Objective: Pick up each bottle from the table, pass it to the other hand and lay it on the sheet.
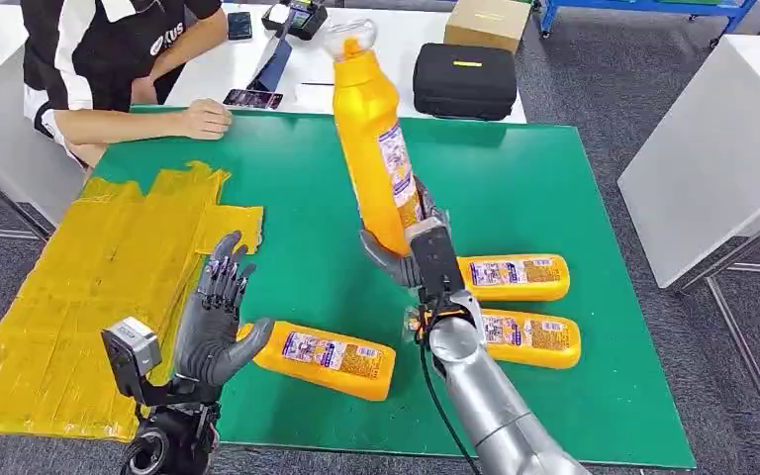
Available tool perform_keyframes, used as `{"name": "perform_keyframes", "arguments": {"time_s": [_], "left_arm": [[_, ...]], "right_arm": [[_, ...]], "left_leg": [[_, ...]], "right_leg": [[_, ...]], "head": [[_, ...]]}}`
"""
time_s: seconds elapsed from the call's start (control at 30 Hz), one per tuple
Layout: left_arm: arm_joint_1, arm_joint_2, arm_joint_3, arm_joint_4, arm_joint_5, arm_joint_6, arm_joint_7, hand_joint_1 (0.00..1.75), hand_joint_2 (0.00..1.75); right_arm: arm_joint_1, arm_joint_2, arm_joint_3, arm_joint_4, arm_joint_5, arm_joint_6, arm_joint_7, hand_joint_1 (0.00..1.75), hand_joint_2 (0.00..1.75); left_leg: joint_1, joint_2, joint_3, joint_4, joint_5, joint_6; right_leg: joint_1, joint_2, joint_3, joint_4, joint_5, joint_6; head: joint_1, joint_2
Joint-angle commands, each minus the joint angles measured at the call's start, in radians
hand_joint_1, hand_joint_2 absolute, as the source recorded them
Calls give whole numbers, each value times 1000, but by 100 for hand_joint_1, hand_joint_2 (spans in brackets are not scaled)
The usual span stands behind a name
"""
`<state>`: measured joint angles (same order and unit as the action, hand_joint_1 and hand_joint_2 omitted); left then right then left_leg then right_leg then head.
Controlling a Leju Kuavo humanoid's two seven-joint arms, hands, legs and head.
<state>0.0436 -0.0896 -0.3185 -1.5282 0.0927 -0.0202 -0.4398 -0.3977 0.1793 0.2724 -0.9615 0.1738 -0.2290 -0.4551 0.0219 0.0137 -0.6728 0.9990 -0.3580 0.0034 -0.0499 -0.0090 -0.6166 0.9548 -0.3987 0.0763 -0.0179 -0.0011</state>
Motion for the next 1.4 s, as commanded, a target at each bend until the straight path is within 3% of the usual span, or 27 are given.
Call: {"name": "perform_keyframes", "arguments": {"time_s": [0.03, 0.37, 0.53, 0.77, 0.97, 1.2, 1.33, 1.37, 1.4], "left_arm": [[-20, 39, -16, -5, 40, -42, 17, 0, 175], [-112, 34, -39, 31, 114, -97, 46, 0, 175], [-129, 42, -60, 27, 124, -100, 53, 0, 175], [-124, 43, -62, 22, 125, -100, 53, 0, 175], [-153, 26, -59, 61, 129, -94, 67, 0, 175], [-170, 19, -56, 93, 128, -94, 68, 0, 175], [-169, 17, -51, 111, 115, -89, 73, 0, 175], [-170, 16, -48, 116, 114, -86, 74, 0, 175], [-171, 15, -44, 120, 112, -83, 76, 0, 175]], "right_arm": [[128, -68, 42, -222, -150, 192, -33, 175, 175], [127, -55, 116, -130, -122, 287, -8, 175, 175], [101, -30, 222, -5, -41, 256, -9, 175, 175], [93, -32, 225, 11, -39, 253, -11, 171, 175], [71, -16, 245, 97, -23, 232, -2, 171, 175], [94, -24, 333, 50, 63, 213, 21, 175, 175], [139, -55, 402, -80, 74, 263, 18, 173, 175], [153, -64, 411, -117, 78, 263, 18, 175, 175], [165, -73, 421, -153, 85, 262, 20, 175, 175]], "left_leg": [[1, -3, 9, 1, -5, 1], [1, -1, 3, 0, -2, 0], [1, 0, 8, 0, -4, 0], [1, 0, 3, -1, -1, 0], [1, 0, 7, 0, -3, 0], [1, -1, 7, 0, -3, 0], [1, -2, 12, 1, -7, 1], [1, -2, 5, 0, -3, 0], [1, -2, 6, 0, -4, 0]], "right_leg": [[2, -2, 9, 1, -5, -8], [1, -1, 3, 0, -2, -4], [2, 2, 7, 0, -3, -7], [1, 0, 3, 0, -1, -4], [1, 1, 7, 0, -3, -7], [1, 0, 6, 0, -3, -6], [2, 0, 11, 1, -7, -10], [1, -1, 4, 0, -3, -5], [1, -1, 6, 0, -4, -6]], "head": [[0, 0], [0, 0], [0, 0], [0, 0], [0, 0], [0, 0], [0, 0], [0, 0], [0, 0]]}}
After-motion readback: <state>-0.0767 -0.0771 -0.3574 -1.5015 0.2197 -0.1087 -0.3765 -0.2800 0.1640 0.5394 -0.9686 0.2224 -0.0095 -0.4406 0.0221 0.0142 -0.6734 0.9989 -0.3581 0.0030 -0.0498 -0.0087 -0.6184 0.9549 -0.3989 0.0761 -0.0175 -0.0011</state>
